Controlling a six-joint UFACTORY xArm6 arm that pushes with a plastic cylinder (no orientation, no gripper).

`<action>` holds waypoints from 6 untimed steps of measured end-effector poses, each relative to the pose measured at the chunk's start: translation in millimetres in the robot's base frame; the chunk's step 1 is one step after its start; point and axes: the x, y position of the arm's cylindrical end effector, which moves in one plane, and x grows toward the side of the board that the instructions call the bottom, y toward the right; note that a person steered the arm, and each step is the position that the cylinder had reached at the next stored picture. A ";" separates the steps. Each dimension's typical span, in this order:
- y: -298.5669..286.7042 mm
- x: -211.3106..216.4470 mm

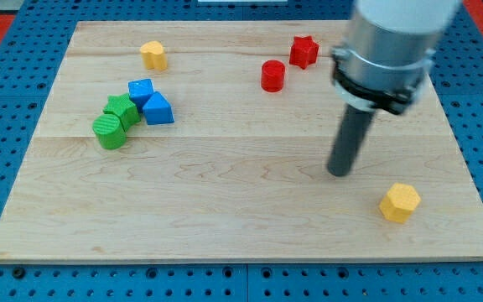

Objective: Point your arm towards the yellow heart

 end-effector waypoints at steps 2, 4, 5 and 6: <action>-101.0 -80.6; -144.9 -154.7; -144.9 -181.6; -151.0 -218.1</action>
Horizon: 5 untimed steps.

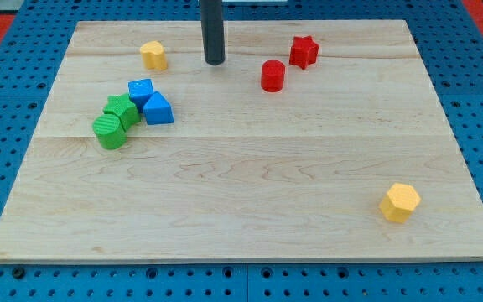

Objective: Point your arm towards the yellow heart

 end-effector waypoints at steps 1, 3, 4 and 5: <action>-43.3 -39.1; -156.7 -36.1; -159.2 -19.4; -151.9 -19.3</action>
